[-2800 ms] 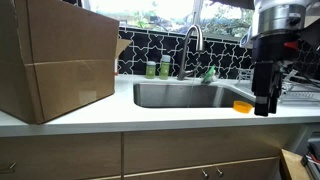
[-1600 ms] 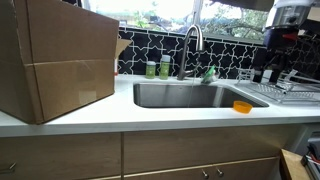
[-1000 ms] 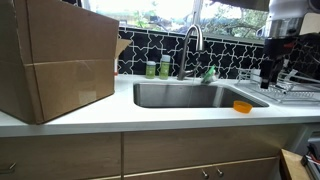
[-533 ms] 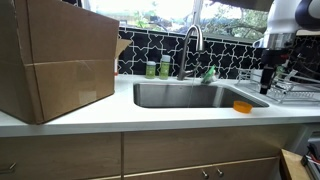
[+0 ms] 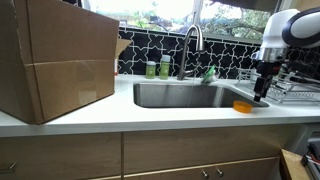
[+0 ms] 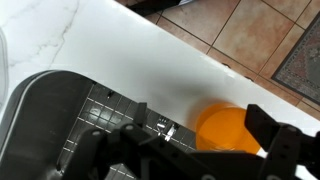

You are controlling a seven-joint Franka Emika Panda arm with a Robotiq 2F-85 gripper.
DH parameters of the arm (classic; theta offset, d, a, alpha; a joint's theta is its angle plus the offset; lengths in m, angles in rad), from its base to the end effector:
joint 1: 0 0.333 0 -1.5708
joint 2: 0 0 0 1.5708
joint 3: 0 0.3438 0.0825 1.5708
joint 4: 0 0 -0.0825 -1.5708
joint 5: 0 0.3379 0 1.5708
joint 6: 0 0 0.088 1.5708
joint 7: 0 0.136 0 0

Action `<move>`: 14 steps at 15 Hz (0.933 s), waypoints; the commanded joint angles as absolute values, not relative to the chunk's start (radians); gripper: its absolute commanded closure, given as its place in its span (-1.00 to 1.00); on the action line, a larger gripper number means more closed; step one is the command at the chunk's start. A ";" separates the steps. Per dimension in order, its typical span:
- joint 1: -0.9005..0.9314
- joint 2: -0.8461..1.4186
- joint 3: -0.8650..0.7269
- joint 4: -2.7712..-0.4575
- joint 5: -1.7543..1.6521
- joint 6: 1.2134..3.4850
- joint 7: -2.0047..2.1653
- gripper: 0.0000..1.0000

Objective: Pick up the orange bowl, pour the water into the sink and put the orange bowl back on the kitchen counter

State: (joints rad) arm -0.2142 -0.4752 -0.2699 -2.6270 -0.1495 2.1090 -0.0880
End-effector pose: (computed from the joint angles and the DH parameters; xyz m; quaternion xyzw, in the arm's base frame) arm 0.2851 -0.1627 0.4142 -0.9896 0.1414 0.0258 0.0052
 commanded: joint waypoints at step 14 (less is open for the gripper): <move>-0.223 -0.320 -0.271 -2.624 -0.016 2.254 -0.111 0.65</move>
State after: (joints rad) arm -0.2180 -0.3367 -0.2740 -2.6255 -0.0324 2.2424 -0.0888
